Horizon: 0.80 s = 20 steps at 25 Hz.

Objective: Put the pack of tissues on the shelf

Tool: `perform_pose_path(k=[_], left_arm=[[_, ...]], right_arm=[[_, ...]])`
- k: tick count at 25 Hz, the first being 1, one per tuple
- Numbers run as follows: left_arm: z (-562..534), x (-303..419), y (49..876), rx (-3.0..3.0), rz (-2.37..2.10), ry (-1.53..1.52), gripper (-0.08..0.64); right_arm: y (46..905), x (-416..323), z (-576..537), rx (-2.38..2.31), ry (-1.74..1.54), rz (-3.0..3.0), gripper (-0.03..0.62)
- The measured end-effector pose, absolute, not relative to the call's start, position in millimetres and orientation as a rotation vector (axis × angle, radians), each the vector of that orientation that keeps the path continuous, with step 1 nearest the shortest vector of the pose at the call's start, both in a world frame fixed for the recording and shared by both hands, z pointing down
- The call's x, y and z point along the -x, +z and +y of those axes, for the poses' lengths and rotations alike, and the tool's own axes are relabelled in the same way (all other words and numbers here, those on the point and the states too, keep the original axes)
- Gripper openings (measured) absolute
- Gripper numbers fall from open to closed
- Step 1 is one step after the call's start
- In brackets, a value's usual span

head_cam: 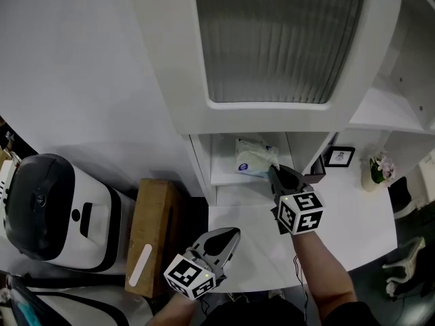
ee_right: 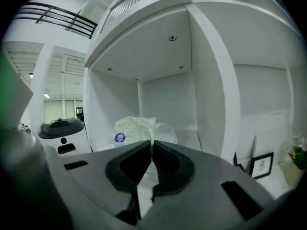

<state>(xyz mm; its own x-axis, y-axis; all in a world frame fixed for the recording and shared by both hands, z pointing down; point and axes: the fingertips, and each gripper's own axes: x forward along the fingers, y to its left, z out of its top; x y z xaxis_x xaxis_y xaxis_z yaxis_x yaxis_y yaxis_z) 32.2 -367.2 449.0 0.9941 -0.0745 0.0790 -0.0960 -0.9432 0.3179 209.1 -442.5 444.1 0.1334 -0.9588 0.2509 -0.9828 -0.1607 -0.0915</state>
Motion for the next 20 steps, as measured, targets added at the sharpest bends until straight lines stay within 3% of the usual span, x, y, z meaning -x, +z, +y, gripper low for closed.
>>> perform_pose_path(k=[17,20], left_arm=[[-360,-17,457,-2.787,-0.103,0.095,0.005],[-357,-14,454,-2.792,-0.098,0.087,0.005]], right_arm=[[452,-212,-452,-2.281,0.400,-1.879,0.013],[450,-211,-447,-2.295,0.399,-1.877,0.078]])
